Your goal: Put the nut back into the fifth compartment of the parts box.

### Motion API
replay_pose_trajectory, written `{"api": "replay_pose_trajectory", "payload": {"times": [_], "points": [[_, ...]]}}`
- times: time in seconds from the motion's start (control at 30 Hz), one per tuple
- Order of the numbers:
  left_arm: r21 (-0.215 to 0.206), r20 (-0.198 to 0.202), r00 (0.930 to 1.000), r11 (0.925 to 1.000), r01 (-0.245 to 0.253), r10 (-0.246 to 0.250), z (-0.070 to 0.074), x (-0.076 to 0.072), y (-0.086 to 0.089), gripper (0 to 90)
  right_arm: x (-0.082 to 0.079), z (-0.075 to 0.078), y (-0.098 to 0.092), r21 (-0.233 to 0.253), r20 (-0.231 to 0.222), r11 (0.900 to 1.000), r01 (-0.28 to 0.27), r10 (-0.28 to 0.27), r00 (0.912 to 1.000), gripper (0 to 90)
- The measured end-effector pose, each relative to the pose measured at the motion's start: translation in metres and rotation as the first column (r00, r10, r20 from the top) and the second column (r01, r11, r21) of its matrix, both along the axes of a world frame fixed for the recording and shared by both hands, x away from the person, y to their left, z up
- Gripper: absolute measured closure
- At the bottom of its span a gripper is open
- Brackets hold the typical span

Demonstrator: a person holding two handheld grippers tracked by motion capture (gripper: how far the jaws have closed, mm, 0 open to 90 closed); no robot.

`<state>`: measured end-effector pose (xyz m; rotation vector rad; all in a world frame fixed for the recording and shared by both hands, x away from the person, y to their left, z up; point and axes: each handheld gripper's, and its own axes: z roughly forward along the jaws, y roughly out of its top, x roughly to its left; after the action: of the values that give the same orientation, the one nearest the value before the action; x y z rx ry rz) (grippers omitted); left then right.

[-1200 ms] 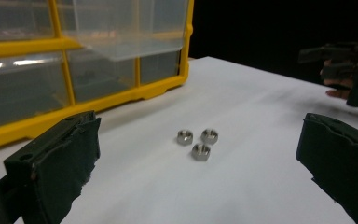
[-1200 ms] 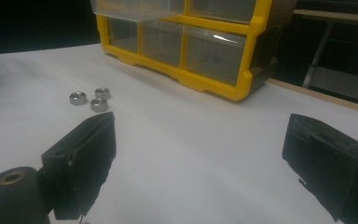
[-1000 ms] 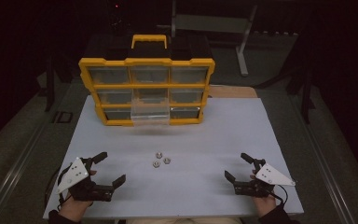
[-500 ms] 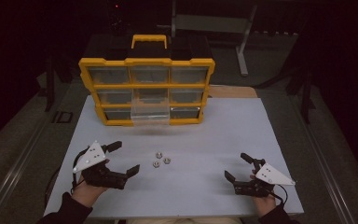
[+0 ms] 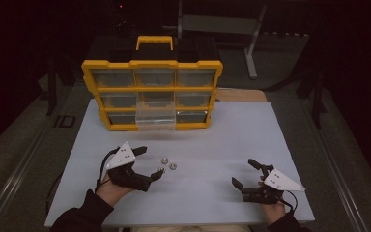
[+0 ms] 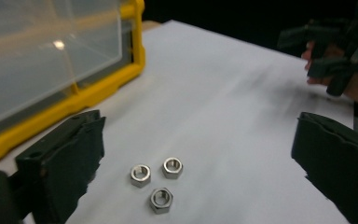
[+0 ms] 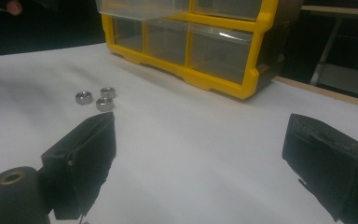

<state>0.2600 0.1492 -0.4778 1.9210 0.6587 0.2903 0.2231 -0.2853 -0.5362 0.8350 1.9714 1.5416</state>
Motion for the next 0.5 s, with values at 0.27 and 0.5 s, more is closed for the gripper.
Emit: {"api": "replay_pose_trajectory", "payload": {"times": [0.27,0.5], "points": [[0.081,-0.042,0.9991,0.9967,0.003,0.001,-0.021,0.010,-0.010,11.3,0.000,0.000,0.000,0.000,-0.003,1.000,-0.006,0.006,1.0000,9.9],[0.169,-0.117,0.9930,0.9852,0.029,-0.009,-0.042,0.017,-0.018,18.9,0.000,-0.001,0.001,-0.002,-0.006,1.000,-0.011,0.011,0.9999,9.9]]}}
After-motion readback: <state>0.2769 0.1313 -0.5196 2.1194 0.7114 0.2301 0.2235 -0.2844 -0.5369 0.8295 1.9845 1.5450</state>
